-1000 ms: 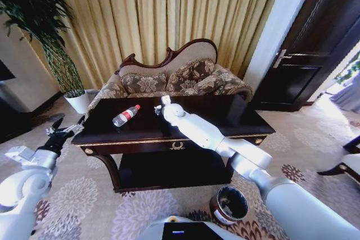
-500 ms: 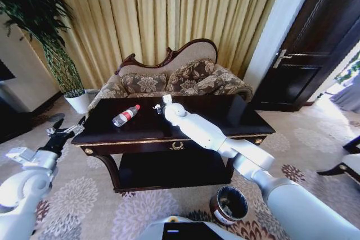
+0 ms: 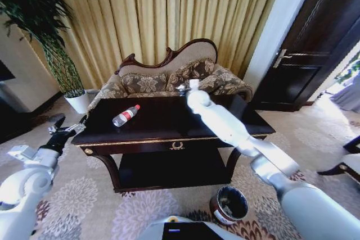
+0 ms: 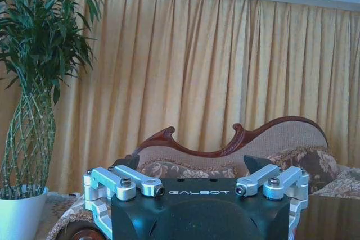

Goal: Move to the front of the table and place the trash on the table into the trash bin.

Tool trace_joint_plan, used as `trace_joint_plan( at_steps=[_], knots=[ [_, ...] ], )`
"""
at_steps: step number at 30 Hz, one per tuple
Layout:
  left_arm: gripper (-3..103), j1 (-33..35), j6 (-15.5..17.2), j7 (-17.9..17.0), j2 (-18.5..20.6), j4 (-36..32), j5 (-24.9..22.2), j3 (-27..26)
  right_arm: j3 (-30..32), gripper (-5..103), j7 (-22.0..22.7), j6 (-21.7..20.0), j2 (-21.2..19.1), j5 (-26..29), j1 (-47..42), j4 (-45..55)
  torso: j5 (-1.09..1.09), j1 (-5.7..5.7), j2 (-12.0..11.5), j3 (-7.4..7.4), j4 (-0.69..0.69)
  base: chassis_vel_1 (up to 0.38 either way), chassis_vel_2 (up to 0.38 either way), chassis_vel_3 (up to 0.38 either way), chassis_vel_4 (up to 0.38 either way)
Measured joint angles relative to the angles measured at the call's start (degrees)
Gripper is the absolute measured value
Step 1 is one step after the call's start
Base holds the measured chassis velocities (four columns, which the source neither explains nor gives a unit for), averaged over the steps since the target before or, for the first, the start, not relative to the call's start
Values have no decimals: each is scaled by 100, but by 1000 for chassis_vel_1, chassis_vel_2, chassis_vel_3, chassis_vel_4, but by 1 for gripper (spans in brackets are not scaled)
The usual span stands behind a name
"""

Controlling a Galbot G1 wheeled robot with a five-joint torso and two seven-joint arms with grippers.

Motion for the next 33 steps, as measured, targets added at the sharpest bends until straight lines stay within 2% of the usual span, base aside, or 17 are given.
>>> trace_joint_plan(
  at_steps=[1, 3, 4, 6, 9, 10, 11, 12, 13, 14, 15, 17, 18, 21, 23, 26, 33],
  knots=[
    [100, 0, 0, 0, 0, 0, 0, 0, 0, 0, 0, 0, 0, 0, 0, 0, 0, 0, 0, 0, 0, 0, 0, 0, 0],
    [100, -15, 0, 2, 3, 12, -5, 5, 205, 0, -102, 135, -276, -420, -260, 174, 1, 0, -1, 0, -2, 0, 0, 0, 0],
    [100, -15, 0, 2, 3, 12, -5, 5, 205, 0, -102, 135, -276, -420, -260, 174, 1, 0, -1, 0, -2, 0, 0, 0, 0],
    [100, -20, 0, 19, 10, 35, -6, 17, 367, 0, -224, 282, -554, -650, -549, 385, 1, 0, 0, 0, -2, 0, 0, 0, 0],
    [100, -20, 0, 38, 17, 46, -6, 25, 431, 0, -291, 397, -655, -753, -669, 432, 1, 0, 0, 0, -2, 0, 0, 0, 0],
    [100, -20, -1, 59, 28, 59, -5, 36, 511, 0, -403, 560, -769, -901, -802, 447, 1, 0, 0, 0, -1, 0, 0, 0, 0],
    [100, -24, -4, 78, 52, 76, -5, 56, 678, 0, -724, 848, -954, -1071, -1053, 452, 0, 0, 0, 0, 1, 0, 0, 0, 0],
    [100, -24, -4, 78, 52, 76, -5, 56, 678, 0, -724, 848, -954, -1071, -1053, 452, 0, 0, 0, 0, 1, 0, 0, 0, 0],
    [100, -32, -9, 95, 67, 86, -5, 64, 777, 0, -946, 992, -1057, -1091, -1192, 454, 1, 0, 0, 0, 1, 0, 0, 0, 0],
    [100, -49, -19, 116, 94, 115, -5, 82, 969, 0, -1407, 1263, -1208, -1103, -1421, 447, 0, 0, 0, 0, -2, 0, 0, 0, 0],
    [100, -49, -19, 116, 94, 115, -5, 82, 969, 0, -1407, 1263, -1208, -1103, -1421, 447, 0, 0, 0, 0, -2, 0, 0, 0, 0],
    [100, -77, -32, 140, 126, 169, -17, 114, 1291, 0, -1932, 1558, -1374, -1015, -1785, 424, 2, 0, 0, 0, -4, 0, 0, 0, 0],
    [100, -77, -32, 140, 126, 169, -17, 114, 1291, 0, -1932, 1558, -1374, -1015, -1785, 424, 2, 0, 0, 0, -4, 0, 0, 0, 0],
    [100, -109, -56, 180, 153, 223, -35, 154, 1606, 0, -2314, 1832, -1483, -808, -2087, 411, 0, 0, 0, 0, -1, 0, 0, 0, 0],
    [100, -151, -111, 263, 179, 281, -73, 190, 1801, 0, -2617, 2259, -1575, -800, -2331, 364, 0, 0, 0, 0, 0, 0, 0, 0, 0],
    [100, -174, -190, 341, 179, 334, -118, 225, 1985, 0, -2750, 2478, -1620, -850, -2557, 457, 0, 0, 0, 0, -2, 0, 0, 0, 0],
    [100, -132, -239, 429, 190, 379, -130, 229, 2286, 0, -2752, 2603, -1671, -985, -2977, 769, -1, 0, 0, 0, 0, 0, 0, 0, 0]
  ],
)
